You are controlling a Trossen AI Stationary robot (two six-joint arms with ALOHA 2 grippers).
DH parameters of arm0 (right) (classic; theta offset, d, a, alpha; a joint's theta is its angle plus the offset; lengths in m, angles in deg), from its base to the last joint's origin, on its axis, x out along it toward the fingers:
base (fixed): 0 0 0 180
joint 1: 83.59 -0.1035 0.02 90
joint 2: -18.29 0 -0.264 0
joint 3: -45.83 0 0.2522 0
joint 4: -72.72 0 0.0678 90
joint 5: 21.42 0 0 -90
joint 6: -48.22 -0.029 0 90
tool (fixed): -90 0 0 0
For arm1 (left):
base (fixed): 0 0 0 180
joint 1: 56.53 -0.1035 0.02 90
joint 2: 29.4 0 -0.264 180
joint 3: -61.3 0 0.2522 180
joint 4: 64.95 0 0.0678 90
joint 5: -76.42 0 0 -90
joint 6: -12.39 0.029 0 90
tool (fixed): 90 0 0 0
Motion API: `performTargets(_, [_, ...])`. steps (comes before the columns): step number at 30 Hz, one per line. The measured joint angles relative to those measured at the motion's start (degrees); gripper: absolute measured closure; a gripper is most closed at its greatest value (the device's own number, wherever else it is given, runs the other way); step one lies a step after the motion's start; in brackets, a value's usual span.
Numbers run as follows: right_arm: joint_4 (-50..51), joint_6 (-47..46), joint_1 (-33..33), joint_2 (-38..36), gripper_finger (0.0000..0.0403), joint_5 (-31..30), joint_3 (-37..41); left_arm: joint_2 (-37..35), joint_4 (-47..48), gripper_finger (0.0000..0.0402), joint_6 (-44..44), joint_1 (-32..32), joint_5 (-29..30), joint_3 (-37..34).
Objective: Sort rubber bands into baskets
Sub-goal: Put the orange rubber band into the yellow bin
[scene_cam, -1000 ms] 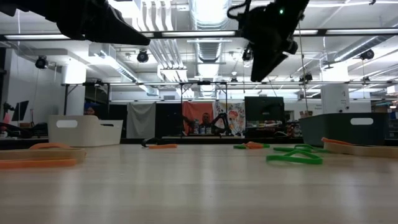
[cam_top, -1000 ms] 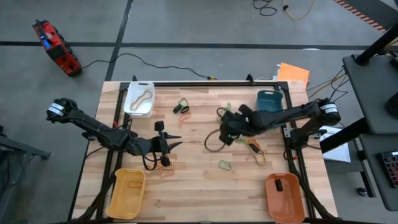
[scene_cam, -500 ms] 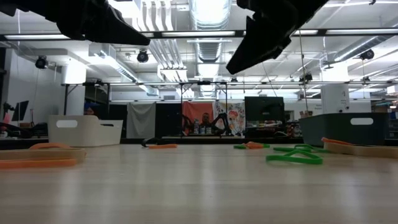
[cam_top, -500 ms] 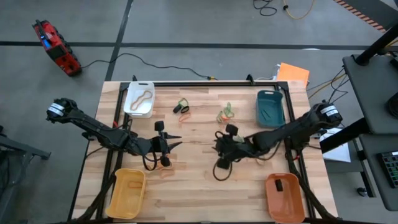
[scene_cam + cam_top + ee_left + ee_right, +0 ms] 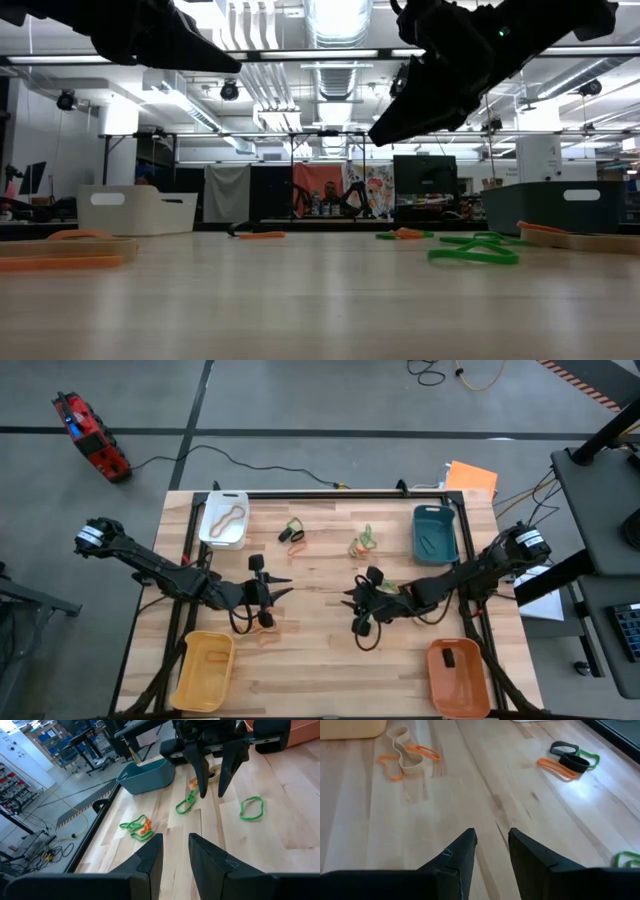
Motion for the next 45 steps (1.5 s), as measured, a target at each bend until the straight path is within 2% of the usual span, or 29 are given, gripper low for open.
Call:
performTargets(15, [-0.32, 3.24, -0.02, 0.00, 0.0319, 0.00, 0.00, 1.93, -1.29, 0.0323, -1.09, 0.01, 0.00, 0.00])
performTargets(21, [-0.26, 5.39, -0.01, 0.00, 0.0330, -0.01, 0.00, 2.64, 1.39, 0.0323, -8.47, 0.23, -0.07, 0.03])
performTargets(24, [-0.24, 6.70, 0.00, 0.00, 0.0333, -0.03, 0.00, 2.64, 5.93, 0.0323, -13.35, 0.29, -0.69, 1.11])
performTargets(35, [-0.27, 8.85, 0.02, 0.00, 0.0335, -0.09, 0.00, 2.73, 27.14, 0.0323, -28.57, 0.29, -15.70, 9.16])
performTargets(42, [-0.28, 8.98, 0.02, 0.00, 0.0335, -0.09, 0.09, 2.87, 40.26, 0.0323, -42.67, 0.29, -26.13, 10.73])
performTargets(45, [-0.28, 9.11, 0.02, 0.00, 0.0335, -0.09, 0.11, 2.89, 42.59, 0.0323, -46.15, 0.48, -31.16, 9.29])
